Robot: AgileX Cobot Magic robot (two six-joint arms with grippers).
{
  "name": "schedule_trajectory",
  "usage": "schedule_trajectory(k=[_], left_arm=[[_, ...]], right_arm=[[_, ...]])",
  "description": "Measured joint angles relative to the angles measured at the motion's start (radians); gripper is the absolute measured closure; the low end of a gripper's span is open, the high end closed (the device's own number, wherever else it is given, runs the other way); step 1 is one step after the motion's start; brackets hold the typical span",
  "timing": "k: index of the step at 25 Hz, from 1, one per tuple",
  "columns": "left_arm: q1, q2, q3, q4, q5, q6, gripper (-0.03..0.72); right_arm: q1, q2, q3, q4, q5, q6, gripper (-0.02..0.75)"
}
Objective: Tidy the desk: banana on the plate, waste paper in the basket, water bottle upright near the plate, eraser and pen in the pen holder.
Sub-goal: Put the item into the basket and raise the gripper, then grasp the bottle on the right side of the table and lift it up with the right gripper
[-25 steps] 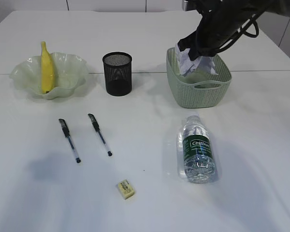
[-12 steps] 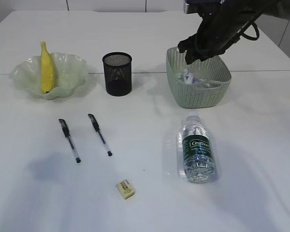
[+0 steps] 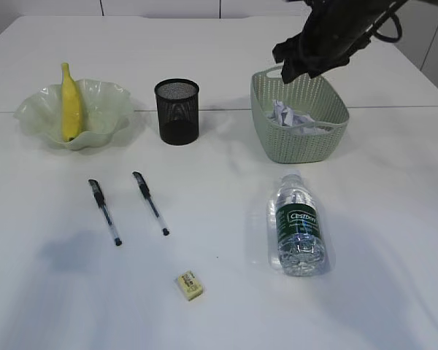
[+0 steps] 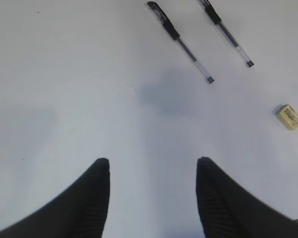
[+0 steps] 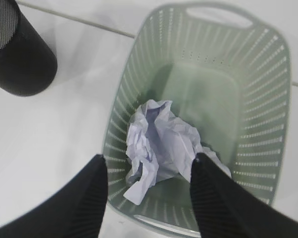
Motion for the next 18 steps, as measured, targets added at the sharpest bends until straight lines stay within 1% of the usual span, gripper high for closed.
schedule_trajectory(k=[3, 9, 14, 18], left_arm=[[0.000, 0.000, 0.000, 0.000, 0.000, 0.000, 0.295], [0.000, 0.000, 0.000, 0.000, 0.003, 0.000, 0.298], [0.000, 0.000, 0.000, -0.004, 0.008, 0.000, 0.298], [0.000, 0.000, 0.000, -0.015, 0.013, 0.000, 0.300]], right_arm=[[0.000, -0.049, -0.014, 0.000, 0.022, 0.000, 0.337], [0.000, -0.138, -0.017, 0.000, 0.143, 0.002, 0.337], [0.000, -0.225, -0.017, 0.000, 0.206, 0.036, 0.337], [0.000, -0.310, 0.004, 0.003, 0.306, 0.042, 0.337]])
